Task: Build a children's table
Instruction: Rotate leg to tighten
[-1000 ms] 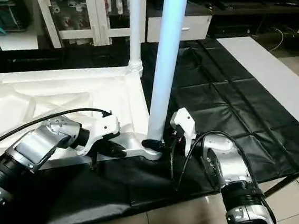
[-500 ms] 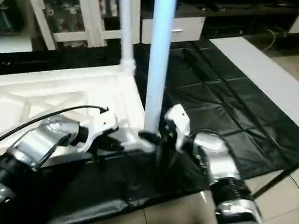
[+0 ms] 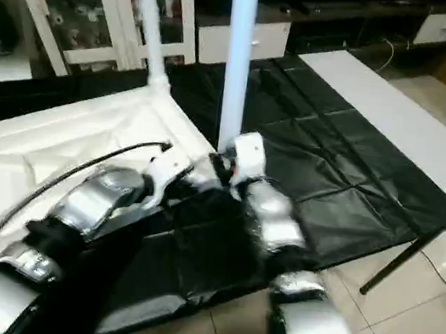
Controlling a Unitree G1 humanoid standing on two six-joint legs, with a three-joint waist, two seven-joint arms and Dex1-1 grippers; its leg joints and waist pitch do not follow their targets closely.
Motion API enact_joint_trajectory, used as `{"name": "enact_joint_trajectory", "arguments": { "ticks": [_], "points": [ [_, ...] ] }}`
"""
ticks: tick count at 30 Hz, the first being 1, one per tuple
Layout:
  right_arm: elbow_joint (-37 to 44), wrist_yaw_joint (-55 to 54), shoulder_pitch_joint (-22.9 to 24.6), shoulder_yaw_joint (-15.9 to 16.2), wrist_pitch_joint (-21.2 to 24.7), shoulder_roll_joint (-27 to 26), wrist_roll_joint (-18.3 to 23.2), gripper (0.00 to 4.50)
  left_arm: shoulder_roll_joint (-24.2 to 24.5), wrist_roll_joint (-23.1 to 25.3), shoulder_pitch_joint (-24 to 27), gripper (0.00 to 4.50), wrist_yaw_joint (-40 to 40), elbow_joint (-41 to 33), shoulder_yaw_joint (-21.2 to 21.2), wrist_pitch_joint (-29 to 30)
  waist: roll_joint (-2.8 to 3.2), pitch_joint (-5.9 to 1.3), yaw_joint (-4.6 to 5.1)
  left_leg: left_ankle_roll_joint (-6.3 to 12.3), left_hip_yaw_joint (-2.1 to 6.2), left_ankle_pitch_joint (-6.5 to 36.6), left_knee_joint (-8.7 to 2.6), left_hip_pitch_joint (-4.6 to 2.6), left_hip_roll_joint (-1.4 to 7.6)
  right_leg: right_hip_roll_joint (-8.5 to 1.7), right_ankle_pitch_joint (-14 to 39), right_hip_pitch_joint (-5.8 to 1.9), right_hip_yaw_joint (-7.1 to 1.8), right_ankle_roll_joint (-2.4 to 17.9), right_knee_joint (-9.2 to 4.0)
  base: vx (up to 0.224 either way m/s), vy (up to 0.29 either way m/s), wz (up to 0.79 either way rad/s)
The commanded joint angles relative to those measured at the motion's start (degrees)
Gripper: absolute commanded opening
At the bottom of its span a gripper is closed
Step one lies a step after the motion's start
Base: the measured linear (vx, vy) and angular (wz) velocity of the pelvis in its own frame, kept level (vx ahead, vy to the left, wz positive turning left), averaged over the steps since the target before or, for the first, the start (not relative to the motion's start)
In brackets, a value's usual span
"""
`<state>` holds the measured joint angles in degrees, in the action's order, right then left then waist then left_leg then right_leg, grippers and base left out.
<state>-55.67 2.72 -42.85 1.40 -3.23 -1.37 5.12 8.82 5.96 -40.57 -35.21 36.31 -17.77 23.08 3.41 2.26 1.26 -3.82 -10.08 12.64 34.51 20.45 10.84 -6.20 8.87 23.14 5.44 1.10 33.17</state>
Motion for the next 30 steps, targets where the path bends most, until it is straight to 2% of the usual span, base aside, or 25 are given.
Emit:
{"name": "enact_joint_trajectory", "arguments": {
  "ticks": [1,2,3,5,6,8,10,13,14,16,17,18,19,20,21,22,24,26,27,28,29,30],
  "points": [
    [-2.78,-9.98,-0.32,-2.66,0.16,-1.63,0.29,2.02,-0.70,0.78,-0.41,0.00,3.92,2.25,0.68,-1.24,-0.18,-3.84,-0.02,2.14,0.50,7.98,-4.32,-0.14,1.40,-2.14,12.85,-2.68,-2.13,12.91,-3.27,0.000,0.000,0.00],
    [-2.99,-12.80,-0.42,-2.61,-0.88,-2.78,-0.47,2.02,-1.02,0.82,-0.83,0.00,5.40,3.07,1.26,-1.95,-0.75,-3.88,-0.36,3.07,0.29,6.52,-4.19,-0.03,1.36,-2.21,10.05,-2.75,-2.16,13.53,-3.03,0.000,0.000,0.00],
    [-2.99,-12.80,-0.42,-2.61,-0.88,-2.78,-0.47,2.02,-1.02,0.82,-0.83,0.00,5.40,3.07,1.26,-1.95,-0.55,-4.04,-0.46,3.88,0.37,5.07,-4.09,0.12,1.33,-2.21,7.95,-3.08,-2.10,13.83,-2.58,0.000,0.000,0.00],
    [-3.18,-14.38,-0.53,-2.50,-1.95,-3.75,-1.11,2.01,-1.20,0.74,-1.11,0.00,6.11,3.69,1.63,-2.56,-0.45,-4.10,-0.55,4.91,0.25,3.81,-3.93,-0.03,1.36,-2.16,5.78,-2.92,-2.10,14.28,-2.41,0.000,0.000,0.00],
    [-3.54,-16.07,-0.80,-2.27,-3.57,-4.73,-2.00,2.01,-1.39,0.75,-1.41,0.00,6.62,4.39,1.97,-3.09,-0.77,-4.08,-0.69,6.16,0.16,3.12,-3.85,0.09,1.31,-2.25,4.59,-3.05,-2.12,14.77,-2.25,0.000,0.000,0.00],
    [-3.70,-16.58,-1.00,-2.22,-5.20,-5.83,-2.27,2.00,-1.32,0.73,-1.38,0.00,6.49,4.64,2.11,-3.39,-0.66,-4.07,-0.79,6.54,0.15,3.36,-3.85,0.03,1.33,-2.28,4.99,-3.07,-2.13,14.77,-2.32,0.000,0.000,0.00],
    [-3.81,-16.56,-1.17,-2.38,-6.42,-6.74,-2.10,1.99,-1.20,0.72,-1.26,0.00,6.23,4.73,2.17,-3.54,-0.91,-3.99,-0.94,6.91,0.07,3.99,-3.86,0.14,1.38,-2.39,6.32,-3.05,-2.15,14.50,-2.41,0.000,0.000,0.00],
    [-4.50,-16.44,-1.80,-2.64,-8.69,-7.76,-2.03,1.99,-1.12,0.67,-1.20,0.00,5.76,5.60,2.09,-4.26,-0.74,-3.94,-1.02,6.69,0.10,4.08,-3.88,0.13,1.40,-2.32,6.55,-3.01,-2.17,14.23,-2.41,0.000,0.000,0.00],
    [-4.04,-15.79,-1.72,-2.53,-9.61,-7.72,-1.95,2.34,-1.11,0.63,-1.13,0.00,5.51,5.69,2.04,-4.39,-0.74,-3.98,-1.08,6.86,0.10,3.74,-3.86,0.14,1.40,-2.29,5.73,-3.03,-2.14,14.31,-2.29,0.000,0.000,0.00],
    [-2.32,-14.35,-1.17,-2.19,-10.88,-7.27,-1.90,2.34,-1.02,0.59,-0.91,0.00,4.95,5.53,1.91,-4.61,-0.76,-3.97,-1.12,7.10,0.09,3.57,-3.84,0.13,1.42,-2.27,5.32,-3.04,-2.14,14.44,-2.24,0.000,0.000,0.00],
    [-0.89,-13.28,-0.64,-2.04,-11.22,-6.79,-1.79,2.72,-0.96,0.55,-0.74,0.00,4.50,5.31,1.80,-4.51,-0.59,-3.96,-1.21,7.33,0.10,3.52,-3.82,0.14,1.44,-2.31,5.13,-3.06,-2.14,14.44,-2.23,0.000,0.000,0.00],
    [2.67,-10.73,0.86,-1.97,-11.07,-5.49,-1.23,2.74,-0.72,0.51,-0.27,0.00,3.37,4.63,1.47,-4.60,-0.71,-4.01,-1.31,7.72,0.07,3.14,-3.76,0.13,1.47,-2.32,4.48,-3.13,-2.16,14.43,-2.21,0.000,0.000,0.00],
    [2.67,-10.73,0.86,-1.97,-11.07,-5.49,-1.23,2.74,-0.72,0.51,-0.27,0.00,3.37,4.63,1.47,-4.60,-0.71,-4.01,-1.31,7.72,0.07,3.14,-3.76,0.13,1.47,-2.32,4.48,-3.13,-2.16,14.43,-2.21,0.000,0.000,0.00],
    [4.28,-9.20,1.67,-2.03,-10.84,-4.78,-1.01,2.89,-0.54,0.41,0.01,0.00,2.58,4.16,1.28,-4.44,-0.90,-4.11,-1.43,8.97,0.16,1.16,-3.60,0.38,1.45,-2.25,2.05,-3.34,-2.16,14.57,-1.83,0.000,0.000,0.00],
    [8.06,-3.29,3.84,-1.93,-8.45,-2.97,0.56,3.03,0.18,0.16,0.86,0.00,0.32,2.74,0.63,-4.09,-0.90,-4.06,-1.35,9.56,0.17,0.85,-3.58,0.40,1.43,-2.30,2.23,-3.30,-2.13,14.83,-1.84,0.000,0.000,0.00],
    [8.53,-2.45,4.13,-1.87,-8.05,-2.70,0.74,3.14,0.29,0.11,0.98,0.00,-0.02,2.54,0.54,-4.02,-0.96,-3.94,-1.41,10.08,0.09,1.56,-3.60,0.30,1.41,-2.21,2.75,-3.37,-2.10,14.84,-2.04,0.000,0.000,0.00],
    [13.00,4.47,7.05,-1.45,-4.72,0.06,2.67,3.19,1.34,-0.39,2.18,0.00,-3.07,0.65,-0.30,-3.24,-1.00,-3.97,-1.51,10.39,0.12,2.11,-3.56,0.34,1.61,-2.34,4.01,-3.38,-2.16,15.02,-2.06,0.000,0.000,0.00],
    [14.29,6.26,7.88,-1.49,-3.83,0.86,3.52,3.34,1.64,-0.50,2.48,0.00,-3.75,0.20,-0.51,-3.15,-1.01,-3.95,-1.61,10.45,0.11,1.90,-3.53,0.36,1.63,-2.28,4.36,-3.36,-2.19,15.11,-2.13,0.000,0.000,0.00],
    [17.93,11.25,10.02,-0.48,-2.36,3.74,4.33,3.34,2.59,-0.53,3.25,0.00,-5.54,-0.86,-1.21,-2.85,-0.37,-3.92,-1.56,10.35,0.14,1.54,-3.45,0.30,1.60,-2.02,3.78,-3.27,-2.11,15.15,-2.19,0.000,0.000,0.00],
    [19.72,14.35,10.96,0.46,-1.16,5.37,4.56,3.60,3.02,-0.65,3.59,0.00,-6.51,-1.38,-1.49,-2.45,-0.05,-3.96,-1.71,10.38,0.21,1.82,-3.43,0.15,1.68,-2.04,3.50,-3.33,-2.07,15.23,-2.13,0.000,0.000,0.00],
    [20.79,16.23,11.51,1.04,-0.38,6.32,4.73,3.65,3.26,-0.73,3.80,0.00,-7.08,-1.69,-1.64,-2.21,-0.29,-3.97,-1.71,10.35,0.21,2.02,-3.44,0.21,1.75,-2.01,3.39,-3.32,-2.08,15.21,-2.12,0.000,0.000,0.00],
    [22.31,18.48,12.27,1.50,0.39,7.48,4.97,3.67,3.62,-0.79,4.05,0.00,-7.98,-2.10,-1.96,-2.12,-0.22,-3.90,-1.66,9.76,0.19,3.04,-3.56,0.35,1.65,-2.09,4.31,-3.40,-2.13,15.49,-2.22,0.000,0.000,0.00]
  ]
}}
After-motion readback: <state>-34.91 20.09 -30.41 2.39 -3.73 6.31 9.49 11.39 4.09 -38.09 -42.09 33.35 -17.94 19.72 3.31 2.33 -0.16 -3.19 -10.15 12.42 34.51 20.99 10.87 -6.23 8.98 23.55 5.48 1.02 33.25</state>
